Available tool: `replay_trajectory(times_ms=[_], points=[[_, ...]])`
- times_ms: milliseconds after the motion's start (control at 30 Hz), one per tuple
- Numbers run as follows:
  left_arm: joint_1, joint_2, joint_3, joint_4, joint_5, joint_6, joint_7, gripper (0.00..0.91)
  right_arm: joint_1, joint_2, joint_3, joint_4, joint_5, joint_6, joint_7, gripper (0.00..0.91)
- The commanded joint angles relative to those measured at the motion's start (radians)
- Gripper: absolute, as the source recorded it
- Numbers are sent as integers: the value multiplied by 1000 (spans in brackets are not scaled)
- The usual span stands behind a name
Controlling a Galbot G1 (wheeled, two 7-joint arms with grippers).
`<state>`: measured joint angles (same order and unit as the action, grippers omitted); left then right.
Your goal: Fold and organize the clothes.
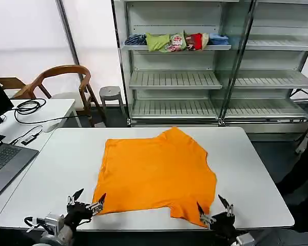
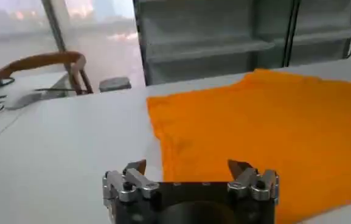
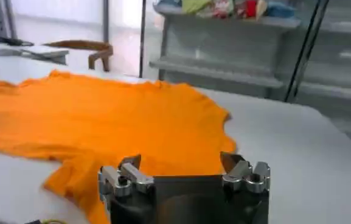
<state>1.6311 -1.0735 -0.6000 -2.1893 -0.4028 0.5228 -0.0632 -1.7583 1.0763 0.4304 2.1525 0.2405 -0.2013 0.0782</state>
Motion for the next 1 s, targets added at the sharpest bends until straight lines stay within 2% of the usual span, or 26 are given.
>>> replay_trajectory(times_ms=[33, 467, 967, 1000], points=[[48, 8, -11, 12, -40, 53, -35, 907, -61, -8, 1, 13, -1, -8, -7, 907], [17, 1, -25, 106, -61, 53, -23, 907, -45, 8, -7, -29, 3, -2, 20, 907], [28, -2, -30, 93, -62, 53, -3, 907, -23, 24, -28, -50, -8, -9, 37, 907], [29, -1, -31, 92, -57, 53, -4, 907, -23, 23, -26, -51, -9, -9, 31, 786]])
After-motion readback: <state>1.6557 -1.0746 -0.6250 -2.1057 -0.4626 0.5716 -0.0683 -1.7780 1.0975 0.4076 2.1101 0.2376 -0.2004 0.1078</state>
